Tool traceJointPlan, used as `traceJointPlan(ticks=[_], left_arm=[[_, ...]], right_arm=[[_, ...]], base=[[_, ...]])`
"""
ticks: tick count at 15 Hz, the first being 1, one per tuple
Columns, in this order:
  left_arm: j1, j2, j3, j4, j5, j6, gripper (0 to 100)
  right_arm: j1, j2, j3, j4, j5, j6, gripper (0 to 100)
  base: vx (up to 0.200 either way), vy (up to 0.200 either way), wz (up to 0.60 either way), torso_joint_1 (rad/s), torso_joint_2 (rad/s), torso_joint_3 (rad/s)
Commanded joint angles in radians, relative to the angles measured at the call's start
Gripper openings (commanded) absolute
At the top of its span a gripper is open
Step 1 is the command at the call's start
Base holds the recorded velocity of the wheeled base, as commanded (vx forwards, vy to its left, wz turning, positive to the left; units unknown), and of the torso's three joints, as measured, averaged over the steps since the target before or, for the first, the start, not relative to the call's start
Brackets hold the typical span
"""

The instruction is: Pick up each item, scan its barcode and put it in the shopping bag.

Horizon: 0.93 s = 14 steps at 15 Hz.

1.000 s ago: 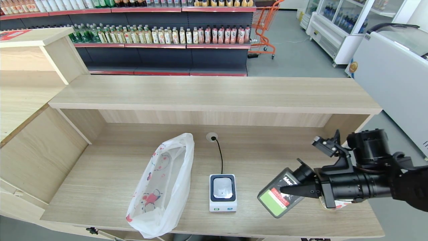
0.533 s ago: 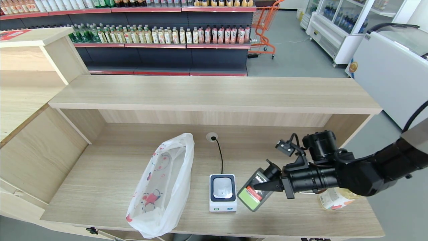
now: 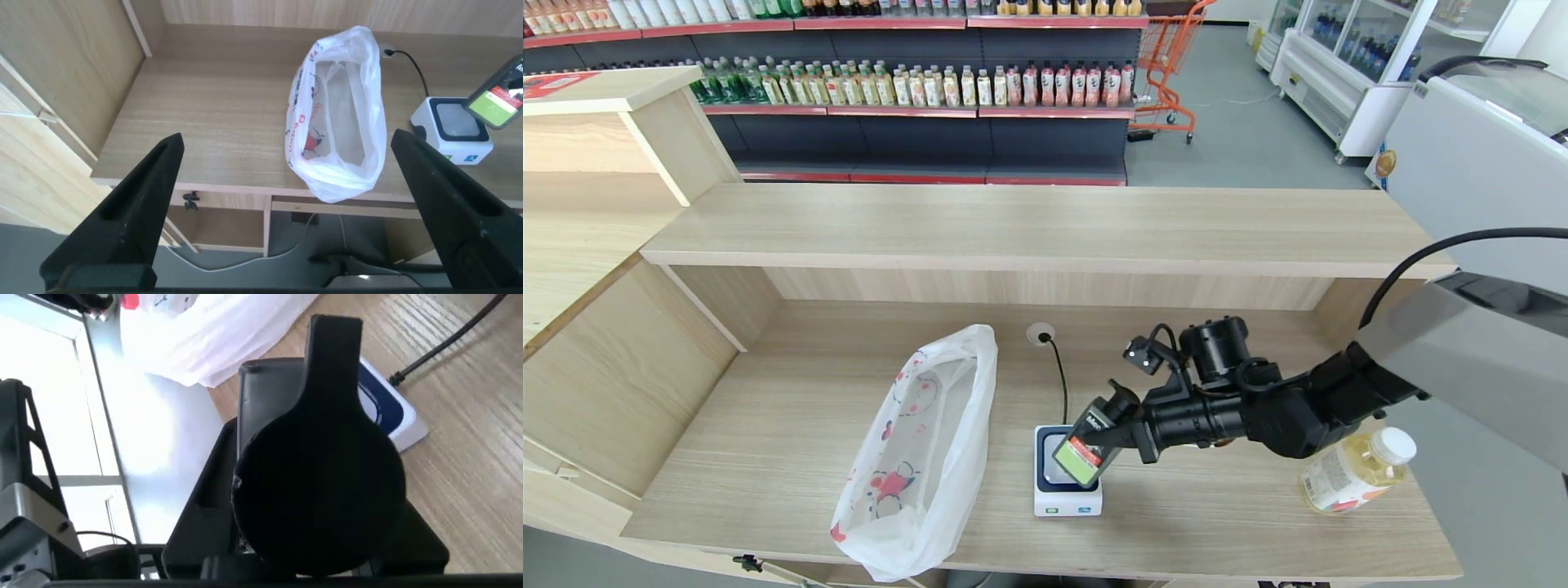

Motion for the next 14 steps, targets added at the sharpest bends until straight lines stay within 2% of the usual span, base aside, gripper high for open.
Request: traceJointPlan(ticks=[1, 6, 12, 13, 14], left_arm=[[0.001, 0.000, 0.000, 0.000, 0.000, 0.000, 100], [0.000, 0.000, 0.000, -0.001, 0.000, 0.000, 100], [0.000, 0.000, 0.000, 0.000, 0.000, 0.000, 100], [0.000, 0.000, 0.000, 0.000, 0.000, 0.000, 100], [0.000, 0.000, 0.000, 0.000, 0.000, 0.000, 100]], right_arm=[[0.030, 0.068, -0.061, 0.001, -0.016, 0.017, 0], [0.068, 0.114, -0.106, 0.001, -0.059, 0.027, 0], [0.062, 0.105, -0.115, -0.004, -0.086, 0.030, 0], [0.051, 0.062, -0.109, -0.007, -0.085, 0.054, 0], [0.041, -0.019, -0.100, -0.024, -0.089, 0.146, 0]], base=[[0.000, 0.000, 0.00, 0.000, 0.00, 0.000], [0.000, 0.000, 0.00, 0.000, 0.00, 0.000], [0.000, 0.000, 0.00, 0.000, 0.00, 0.000], [0.000, 0.000, 0.00, 0.000, 0.00, 0.000], [0.000, 0.000, 0.00, 0.000, 0.00, 0.000]])
